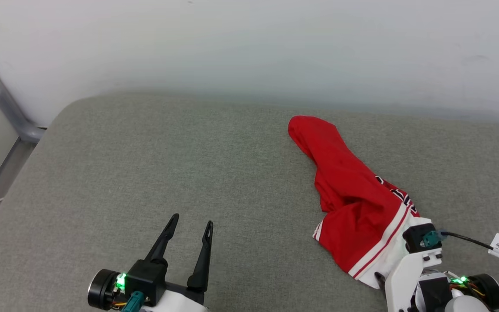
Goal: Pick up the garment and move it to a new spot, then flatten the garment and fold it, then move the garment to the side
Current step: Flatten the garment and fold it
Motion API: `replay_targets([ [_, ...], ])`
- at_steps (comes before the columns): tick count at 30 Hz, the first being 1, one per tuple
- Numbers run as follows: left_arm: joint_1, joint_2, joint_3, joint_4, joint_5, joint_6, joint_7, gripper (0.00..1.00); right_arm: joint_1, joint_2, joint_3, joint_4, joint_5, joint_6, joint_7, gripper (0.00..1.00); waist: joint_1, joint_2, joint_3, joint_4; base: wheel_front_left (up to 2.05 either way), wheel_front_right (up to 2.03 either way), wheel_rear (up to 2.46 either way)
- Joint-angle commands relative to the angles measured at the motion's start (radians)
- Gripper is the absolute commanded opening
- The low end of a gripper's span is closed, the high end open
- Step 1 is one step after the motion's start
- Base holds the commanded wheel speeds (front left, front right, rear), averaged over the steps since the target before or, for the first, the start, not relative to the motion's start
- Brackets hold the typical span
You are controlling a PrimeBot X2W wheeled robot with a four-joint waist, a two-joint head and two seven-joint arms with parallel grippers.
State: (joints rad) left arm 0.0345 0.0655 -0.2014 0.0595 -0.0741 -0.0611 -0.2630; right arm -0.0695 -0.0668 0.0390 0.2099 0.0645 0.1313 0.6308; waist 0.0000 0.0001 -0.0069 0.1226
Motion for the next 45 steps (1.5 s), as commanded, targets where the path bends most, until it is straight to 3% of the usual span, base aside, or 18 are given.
replay_targets([
  [1, -0.014, 0.000, 0.001, 0.001, 0.004, -0.003, -0.003, 1.00, -0.018, 0.002, -0.016, -0.002, -0.011, -0.001, 0.022, 1.00, 0.0000, -0.0001, 0.020, 0.022, 0.00, 0.00, 0.00],
  [4, -0.021, -0.004, 0.001, 0.004, 0.007, -0.007, -0.003, 1.00, -0.026, 0.008, -0.042, 0.012, -0.032, -0.001, 0.059, 1.00, 0.0000, -0.0001, 0.037, 0.044, 0.00, 0.00, 0.00],
  [14, -0.036, -0.011, 0.008, 0.007, 0.012, -0.013, -0.003, 1.00, -0.054, 0.018, -0.065, 0.101, -0.037, -0.001, 0.012, 1.00, 0.0000, -0.0001, 0.062, 0.068, 0.00, 0.00, 0.00],
  [15, -0.038, -0.012, 0.008, 0.007, 0.013, -0.013, -0.003, 1.00, -0.057, 0.018, -0.061, 0.114, -0.040, -0.001, 0.015, 0.75, 0.0000, -0.0001, 0.064, 0.068, 0.00, 0.00, 0.00],
  [17, -0.043, -0.013, 0.008, 0.010, 0.014, -0.013, -0.003, 1.00, -0.069, 0.018, -0.055, 0.127, -0.038, -0.001, 0.004, 0.00, 0.0000, -0.0001, 0.066, 0.065, 0.00, 0.00, 0.00],
  [27, -0.015, -0.014, 0.003, 0.040, 0.014, -0.015, -0.003, 1.00, -0.080, 0.006, 0.021, 0.055, 0.034, -0.001, 0.066, 0.00, 0.0000, -0.0001, 0.018, 0.031, 0.00, 0.00, 0.00],
  [38, 0.005, -0.015, 0.031, 0.029, 0.001, -0.001, -0.003, 1.00, 0.005, -0.070, 0.031, -0.344, 0.191, -0.001, 0.184, 0.00, 0.0000, -0.0001, -0.007, -0.043, 0.00, 0.00, 0.00],
  [45, -0.014, -0.015, 0.020, 0.029, -0.008, 0.002, -0.003, 1.00, -0.152, -0.059, 0.112, -0.441, 0.286, -0.001, 0.185, 0.00, 0.0000, -0.0001, -0.010, -0.053, 0.00, 0.00, 0.00],
])
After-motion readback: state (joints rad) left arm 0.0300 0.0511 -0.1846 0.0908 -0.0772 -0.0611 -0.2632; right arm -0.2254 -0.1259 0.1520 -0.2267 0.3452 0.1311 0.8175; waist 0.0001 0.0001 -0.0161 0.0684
